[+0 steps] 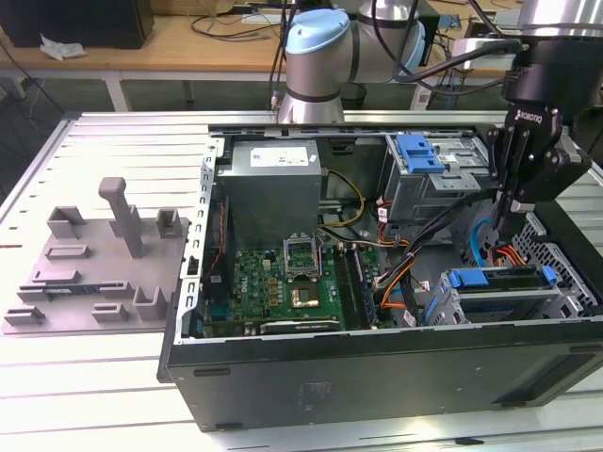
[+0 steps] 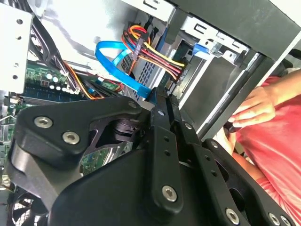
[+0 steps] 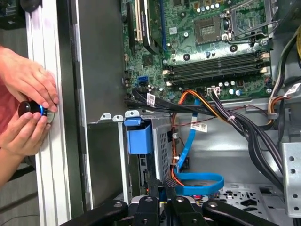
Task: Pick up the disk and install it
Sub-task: 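Insert the second disk wire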
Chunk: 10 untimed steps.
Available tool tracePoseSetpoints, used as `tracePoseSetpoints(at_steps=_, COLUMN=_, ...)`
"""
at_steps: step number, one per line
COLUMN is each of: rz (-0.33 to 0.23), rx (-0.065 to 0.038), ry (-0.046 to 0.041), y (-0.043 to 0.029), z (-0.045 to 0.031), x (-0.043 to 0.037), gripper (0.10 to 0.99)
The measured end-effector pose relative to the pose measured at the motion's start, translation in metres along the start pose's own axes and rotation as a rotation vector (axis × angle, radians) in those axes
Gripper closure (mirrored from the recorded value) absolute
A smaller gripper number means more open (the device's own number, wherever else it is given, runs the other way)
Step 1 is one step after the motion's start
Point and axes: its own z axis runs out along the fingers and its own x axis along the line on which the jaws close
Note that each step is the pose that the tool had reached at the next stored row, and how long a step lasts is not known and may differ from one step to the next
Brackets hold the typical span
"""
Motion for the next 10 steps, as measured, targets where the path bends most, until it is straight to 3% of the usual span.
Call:
tracePoseSetpoints(at_steps=3, rz=0.004, rx=0.009, ry=-0.0132, y=0.0002, z=0.0005, x=0.0013, gripper=0.925)
tracePoseSetpoints(at_steps=7, rz=0.005, rx=0.011, ry=-0.0198, y=0.0016, z=0.0016, x=0.0047, gripper=0.925)
tracePoseSetpoints(at_steps=10, rz=0.006, rx=0.014, ry=-0.0301, y=0.0033, z=0.0028, x=0.0079, gripper=0.925)
